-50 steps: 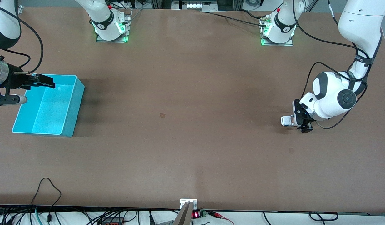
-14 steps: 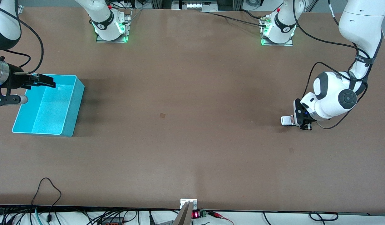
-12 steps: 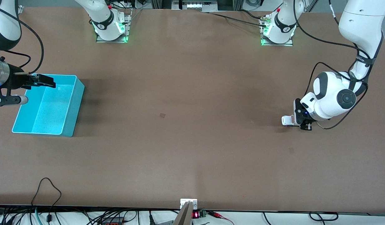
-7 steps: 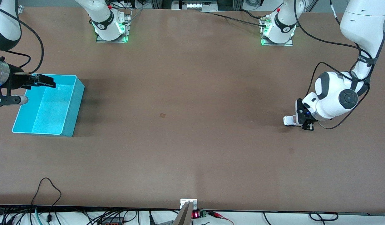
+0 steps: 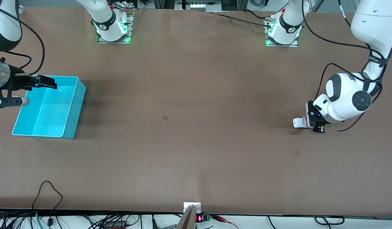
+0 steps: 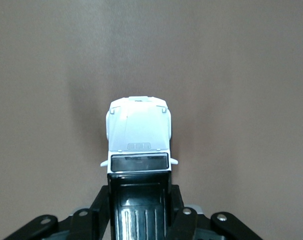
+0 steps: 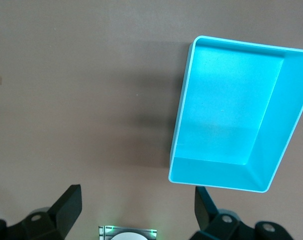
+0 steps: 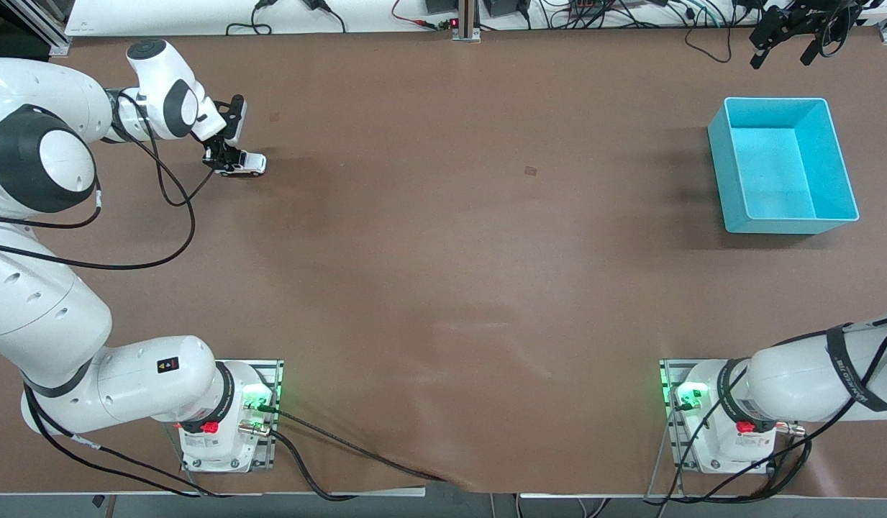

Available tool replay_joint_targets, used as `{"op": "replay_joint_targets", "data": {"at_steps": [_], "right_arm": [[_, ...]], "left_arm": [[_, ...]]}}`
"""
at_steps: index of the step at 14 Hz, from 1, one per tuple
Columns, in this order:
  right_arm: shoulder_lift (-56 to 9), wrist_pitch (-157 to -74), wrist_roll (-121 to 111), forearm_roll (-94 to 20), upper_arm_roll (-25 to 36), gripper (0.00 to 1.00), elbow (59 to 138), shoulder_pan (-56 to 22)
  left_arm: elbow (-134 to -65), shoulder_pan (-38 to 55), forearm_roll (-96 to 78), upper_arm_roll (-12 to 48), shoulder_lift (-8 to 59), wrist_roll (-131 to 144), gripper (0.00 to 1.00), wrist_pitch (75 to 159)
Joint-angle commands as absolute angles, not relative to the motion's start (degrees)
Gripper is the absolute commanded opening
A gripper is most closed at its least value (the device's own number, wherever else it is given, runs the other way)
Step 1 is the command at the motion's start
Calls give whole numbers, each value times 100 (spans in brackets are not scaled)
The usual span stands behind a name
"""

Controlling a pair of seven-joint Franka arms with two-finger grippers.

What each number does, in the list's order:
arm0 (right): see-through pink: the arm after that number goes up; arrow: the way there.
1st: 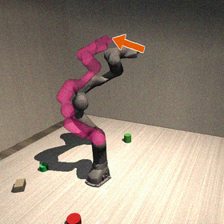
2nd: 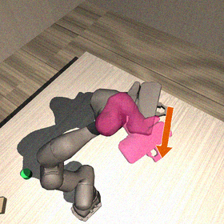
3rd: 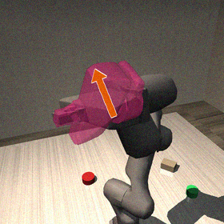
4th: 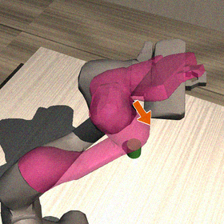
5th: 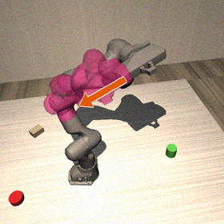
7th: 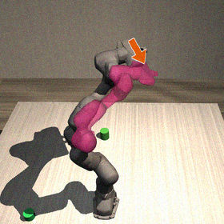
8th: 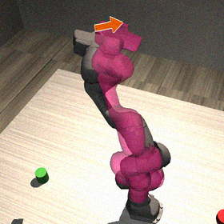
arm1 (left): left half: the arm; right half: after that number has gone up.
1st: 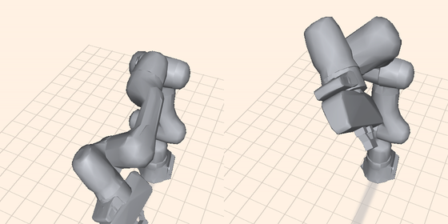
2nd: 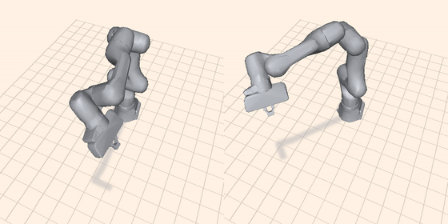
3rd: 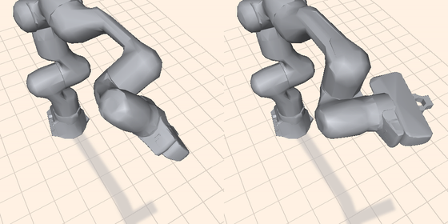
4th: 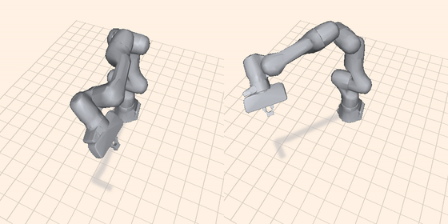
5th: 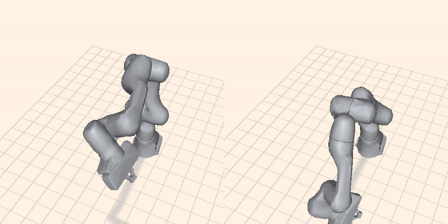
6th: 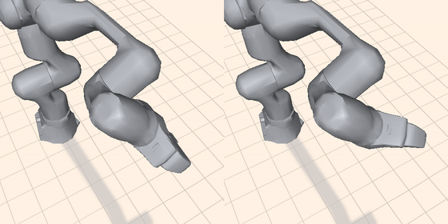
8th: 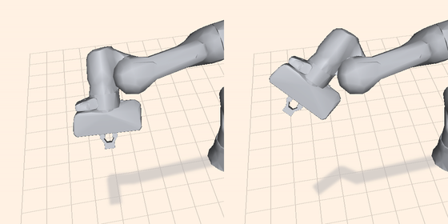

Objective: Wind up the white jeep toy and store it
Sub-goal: 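Drag the held jeep backward along the table with the left gripper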

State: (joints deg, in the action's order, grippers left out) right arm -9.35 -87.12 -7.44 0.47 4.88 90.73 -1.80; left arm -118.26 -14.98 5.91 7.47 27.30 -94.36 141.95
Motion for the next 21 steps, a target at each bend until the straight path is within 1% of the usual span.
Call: {"op": "replay_joint_targets", "data": {"at_steps": [1, 11, 14, 21], "right_arm": [[-914, -8613, -817, 88, 483, 100, 9044, -202], [-914, -8605, -826, 88, 483, 100, 9044, -202], [-914, -8604, -817, 88, 483, 100, 9044, -211], [-914, -8604, -826, 79, 483, 100, 9044, -237]], "left_arm": [[-11506, -1722, 765, 765, 3304, -9772, 22, 14256], [-11461, -2293, 738, 765, 3533, -10300, 22, 14256], [-11233, -2461, 756, 765, 3638, -10318, 22, 14247], [-11224, -2724, 756, 765, 3691, -10520, 22, 14247]]}}
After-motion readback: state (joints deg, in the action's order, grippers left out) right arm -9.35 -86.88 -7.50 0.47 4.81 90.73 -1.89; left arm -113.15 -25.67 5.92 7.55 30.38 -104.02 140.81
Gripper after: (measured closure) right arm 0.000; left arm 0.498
